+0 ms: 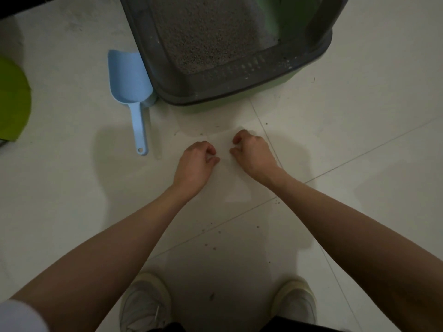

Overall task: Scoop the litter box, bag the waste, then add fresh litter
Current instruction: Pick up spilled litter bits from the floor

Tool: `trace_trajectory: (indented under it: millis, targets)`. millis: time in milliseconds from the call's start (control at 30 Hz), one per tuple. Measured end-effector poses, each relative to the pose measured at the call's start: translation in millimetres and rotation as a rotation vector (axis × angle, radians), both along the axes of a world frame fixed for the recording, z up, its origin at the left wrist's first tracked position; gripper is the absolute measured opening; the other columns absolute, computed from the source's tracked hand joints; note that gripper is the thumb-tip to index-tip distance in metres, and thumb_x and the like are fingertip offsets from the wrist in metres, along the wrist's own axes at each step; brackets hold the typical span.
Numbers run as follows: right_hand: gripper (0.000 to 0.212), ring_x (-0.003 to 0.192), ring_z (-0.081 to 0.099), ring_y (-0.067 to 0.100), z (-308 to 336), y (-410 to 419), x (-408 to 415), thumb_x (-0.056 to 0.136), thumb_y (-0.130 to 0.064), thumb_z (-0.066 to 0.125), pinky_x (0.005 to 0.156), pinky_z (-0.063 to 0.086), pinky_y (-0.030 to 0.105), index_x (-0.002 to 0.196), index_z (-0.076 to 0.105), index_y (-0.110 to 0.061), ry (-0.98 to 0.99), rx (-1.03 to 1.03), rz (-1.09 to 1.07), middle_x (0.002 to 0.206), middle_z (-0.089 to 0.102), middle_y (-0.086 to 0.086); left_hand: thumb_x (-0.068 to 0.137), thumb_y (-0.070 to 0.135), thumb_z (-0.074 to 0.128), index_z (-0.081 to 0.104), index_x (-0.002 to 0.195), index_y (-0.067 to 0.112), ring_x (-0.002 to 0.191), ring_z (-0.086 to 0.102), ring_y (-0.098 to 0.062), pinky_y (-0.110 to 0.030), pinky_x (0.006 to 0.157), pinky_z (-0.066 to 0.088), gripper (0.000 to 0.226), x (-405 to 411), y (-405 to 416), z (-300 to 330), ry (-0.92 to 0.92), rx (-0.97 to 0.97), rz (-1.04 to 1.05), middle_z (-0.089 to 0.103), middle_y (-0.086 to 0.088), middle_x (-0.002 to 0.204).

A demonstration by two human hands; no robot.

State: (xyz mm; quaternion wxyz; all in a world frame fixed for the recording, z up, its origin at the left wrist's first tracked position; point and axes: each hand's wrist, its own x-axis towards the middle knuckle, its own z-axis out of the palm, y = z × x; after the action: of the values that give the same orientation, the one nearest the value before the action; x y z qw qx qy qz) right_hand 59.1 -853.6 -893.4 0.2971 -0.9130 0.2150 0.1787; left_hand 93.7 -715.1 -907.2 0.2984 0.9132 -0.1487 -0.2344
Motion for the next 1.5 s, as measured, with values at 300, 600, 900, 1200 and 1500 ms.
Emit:
trace_trajectory:
  millis: [300,600,900,1200,1500]
  targets:
    - [0.022,0.093,0.063,0.03,-10,-2,0,0.094,-0.02,0.051,0.082,0.051,0.037,0.104,0.064,-0.006,-0.054,-0.036,-0.032,0.103,0.068,0.013,0.084,0.013,0.063,0.065,0.095,0.004,0.089,0.055,-0.023,-0.019,0.077,0.033,0.015,2,-2,1,-0.085,0.022,-0.064,0.061,-0.012,0.093]
    - [0.02,0.051,0.045,0.01,11,-32,0,0.091,-0.006,0.052,0.048,0.037,0.021,0.073,0.055,-0.012,-0.105,0.858,-0.855,0.06,0.05,0.0,0.082,0.011,0.065,0.061,0.099,0.003,0.094,0.055,-0.027,-0.026,0.081,0.036,0.019,5,-6,2,-0.069,0.02,-0.129,0.061,-0.014,0.1]
    - [0.027,0.053,0.044,0.014,13,-69,0,0.083,0.008,0.036,0.05,0.035,0.021,0.064,0.052,-0.005,-0.196,1.001,-1.02,0.06,0.053,0.007,0.085,0.014,0.062,0.061,0.1,0.002,0.098,0.053,-0.027,-0.025,0.084,0.034,0.019,6,-11,2,-0.112,0.039,-0.175,0.06,-0.014,0.101]
    - [0.017,0.082,0.055,0.012,-7,-71,10,0.089,-0.019,0.058,0.073,0.04,0.018,0.101,0.063,-0.008,-0.089,0.122,-0.393,0.09,0.06,-0.001,0.088,0.009,0.055,0.065,0.093,0.001,0.094,0.052,-0.025,-0.015,0.074,0.026,0.013,6,-15,2,-0.097,0.028,-0.257,0.059,-0.013,0.097]
    - [0.019,0.081,0.058,0.019,-4,-66,14,0.092,-0.015,0.05,0.074,0.048,0.029,0.095,0.065,-0.004,-0.109,0.04,-0.281,0.087,0.063,0.006,0.083,0.001,0.056,0.058,0.075,0.012,0.064,0.055,-0.009,-0.016,0.062,0.044,0.014,10,6,20,0.409,-0.364,0.435,0.061,-0.001,0.072]
